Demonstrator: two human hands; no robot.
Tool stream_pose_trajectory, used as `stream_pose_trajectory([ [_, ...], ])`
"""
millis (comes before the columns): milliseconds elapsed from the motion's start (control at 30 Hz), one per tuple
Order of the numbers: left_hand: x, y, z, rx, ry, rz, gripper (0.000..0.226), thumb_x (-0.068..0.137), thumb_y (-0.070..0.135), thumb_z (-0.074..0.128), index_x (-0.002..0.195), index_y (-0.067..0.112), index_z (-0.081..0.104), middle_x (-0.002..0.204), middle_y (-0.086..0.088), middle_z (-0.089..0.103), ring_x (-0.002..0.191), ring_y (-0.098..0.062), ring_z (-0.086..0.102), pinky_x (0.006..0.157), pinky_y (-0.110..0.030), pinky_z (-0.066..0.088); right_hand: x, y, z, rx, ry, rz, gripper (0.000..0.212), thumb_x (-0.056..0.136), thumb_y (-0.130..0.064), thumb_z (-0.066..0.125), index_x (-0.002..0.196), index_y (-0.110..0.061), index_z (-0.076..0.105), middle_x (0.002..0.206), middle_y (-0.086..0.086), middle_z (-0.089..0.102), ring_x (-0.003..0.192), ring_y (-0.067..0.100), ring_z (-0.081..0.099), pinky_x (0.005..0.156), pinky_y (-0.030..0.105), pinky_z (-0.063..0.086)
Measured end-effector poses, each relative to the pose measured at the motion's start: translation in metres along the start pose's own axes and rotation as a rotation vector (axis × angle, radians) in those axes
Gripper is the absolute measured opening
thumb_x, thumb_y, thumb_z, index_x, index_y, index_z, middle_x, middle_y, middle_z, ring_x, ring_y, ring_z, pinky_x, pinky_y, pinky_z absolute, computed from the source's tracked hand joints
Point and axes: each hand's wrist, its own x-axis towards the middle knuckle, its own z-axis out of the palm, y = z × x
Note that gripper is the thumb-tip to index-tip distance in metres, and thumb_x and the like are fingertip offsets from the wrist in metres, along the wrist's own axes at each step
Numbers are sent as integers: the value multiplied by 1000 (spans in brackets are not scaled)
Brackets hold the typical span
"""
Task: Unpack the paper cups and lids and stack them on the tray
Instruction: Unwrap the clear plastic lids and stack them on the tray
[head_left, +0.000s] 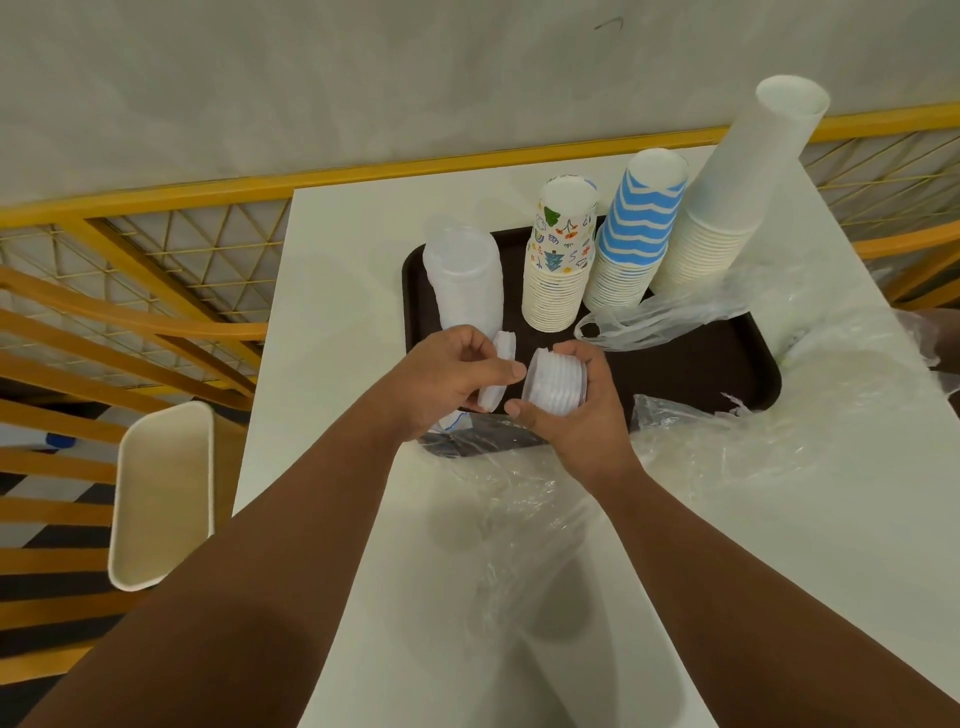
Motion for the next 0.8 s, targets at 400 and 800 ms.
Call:
stream_pose_trajectory([
  [400, 21, 77, -39, 882, 409, 425, 71, 72, 41, 79, 131, 20, 46, 123, -3, 57, 104, -22, 53, 80, -29, 40, 0, 1, -1, -120, 43, 7, 72, 71, -27, 86, 118, -41, 35, 106, -34, 37, 101, -3, 45, 77, 6, 35],
  [800, 61, 75, -41, 974, 283, 311, 77, 78, 35, 77, 142, 21, 38, 136, -9, 49, 119, -28, 48, 83, -29, 39, -3, 1, -5, -119, 44, 27, 71, 70, -29, 87, 121, -38, 38, 109, -26, 41, 103, 5, 47, 86, 17, 41],
])
